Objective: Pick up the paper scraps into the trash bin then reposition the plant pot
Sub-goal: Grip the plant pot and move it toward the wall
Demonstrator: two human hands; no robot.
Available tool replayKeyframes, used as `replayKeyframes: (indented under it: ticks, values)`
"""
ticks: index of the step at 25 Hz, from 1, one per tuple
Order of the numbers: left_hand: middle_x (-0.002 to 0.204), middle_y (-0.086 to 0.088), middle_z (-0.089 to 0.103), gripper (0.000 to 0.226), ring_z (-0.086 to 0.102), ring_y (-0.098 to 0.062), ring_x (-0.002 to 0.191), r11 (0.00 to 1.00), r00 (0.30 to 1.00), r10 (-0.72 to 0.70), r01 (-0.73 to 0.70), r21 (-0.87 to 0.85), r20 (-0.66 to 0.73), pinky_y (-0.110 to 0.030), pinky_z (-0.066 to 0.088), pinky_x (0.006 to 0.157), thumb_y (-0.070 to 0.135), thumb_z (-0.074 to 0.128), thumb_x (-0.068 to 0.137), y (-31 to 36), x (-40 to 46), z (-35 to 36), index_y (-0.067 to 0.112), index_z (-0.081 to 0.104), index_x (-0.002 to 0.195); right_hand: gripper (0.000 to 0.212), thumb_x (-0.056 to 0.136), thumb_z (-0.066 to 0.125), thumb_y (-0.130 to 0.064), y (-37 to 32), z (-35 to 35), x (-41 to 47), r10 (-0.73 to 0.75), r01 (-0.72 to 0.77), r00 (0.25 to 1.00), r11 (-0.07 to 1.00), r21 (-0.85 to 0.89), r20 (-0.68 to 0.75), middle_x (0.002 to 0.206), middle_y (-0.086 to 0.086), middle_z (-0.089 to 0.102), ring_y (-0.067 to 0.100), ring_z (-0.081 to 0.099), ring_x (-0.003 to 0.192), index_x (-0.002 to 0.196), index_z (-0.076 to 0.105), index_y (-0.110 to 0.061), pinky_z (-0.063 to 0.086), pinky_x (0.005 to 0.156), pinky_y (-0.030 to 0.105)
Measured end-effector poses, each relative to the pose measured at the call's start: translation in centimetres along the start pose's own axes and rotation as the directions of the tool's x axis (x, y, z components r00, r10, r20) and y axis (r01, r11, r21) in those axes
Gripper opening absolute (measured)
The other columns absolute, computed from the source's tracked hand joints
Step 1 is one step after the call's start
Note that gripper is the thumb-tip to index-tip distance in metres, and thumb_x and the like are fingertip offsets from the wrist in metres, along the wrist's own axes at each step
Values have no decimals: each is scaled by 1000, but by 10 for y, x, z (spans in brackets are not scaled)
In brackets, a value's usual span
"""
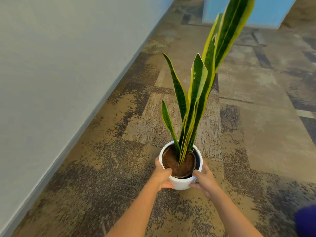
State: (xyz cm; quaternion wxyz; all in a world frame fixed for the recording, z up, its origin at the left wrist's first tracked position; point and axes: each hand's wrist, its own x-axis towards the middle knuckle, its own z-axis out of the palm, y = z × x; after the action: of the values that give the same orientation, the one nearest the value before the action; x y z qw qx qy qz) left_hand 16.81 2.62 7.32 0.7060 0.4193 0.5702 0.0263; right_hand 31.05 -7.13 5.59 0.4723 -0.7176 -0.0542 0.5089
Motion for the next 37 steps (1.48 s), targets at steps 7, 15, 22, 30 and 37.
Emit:
replayKeyframes:
  ticks: [7,15,22,30,37]
  values:
    - [148,-10,33,81,55,-42,116,1000,1000,7,-7,-5,-24,-50,60,73,10,46,91,-15,-8,-34,41,-4,146,69,86,51,4,6,30,-14,24,-24,999,1000,-6,32,131,6,52,34,57,115,138,38,-41,58,59,35]
    - [147,-8,35,81,53,-40,117,996,989,0,-12,-83,-150,-53,60,71,9,47,88,-42,-20,-126,40,0,147,69,86,53,0,17,121,-27,6,6,990,996,-88,137,139,5,47,35,57,116,139,37,-41,61,63,39]
    - [137,-8,42,76,53,-37,117,979,963,-15,-39,-198,-267,-55,59,74,6,50,86,-64,-33,-214,40,13,143,66,87,50,-1,20,212,-35,-7,53,964,985,-167,265,126,1,53,33,60,111,137,36,-42,61,66,41]
    - [133,-10,43,73,54,-39,116,967,943,-32,-55,-250,-331,-45,61,59,1,50,87,-65,-39,-284,36,18,142,71,88,47,1,17,289,-41,-14,92,935,974,-207,354,122,-6,49,31,58,112,141,28,-41,60,72,46]
    - [134,-12,47,72,56,-39,114,962,937,-27,-70,-263,-349,-49,60,60,-4,56,83,-60,-38,-330,29,27,140,73,90,44,2,13,337,-40,10,86,922,969,-230,388,141,0,41,33,54,116,144,21,-41,60,72,43]
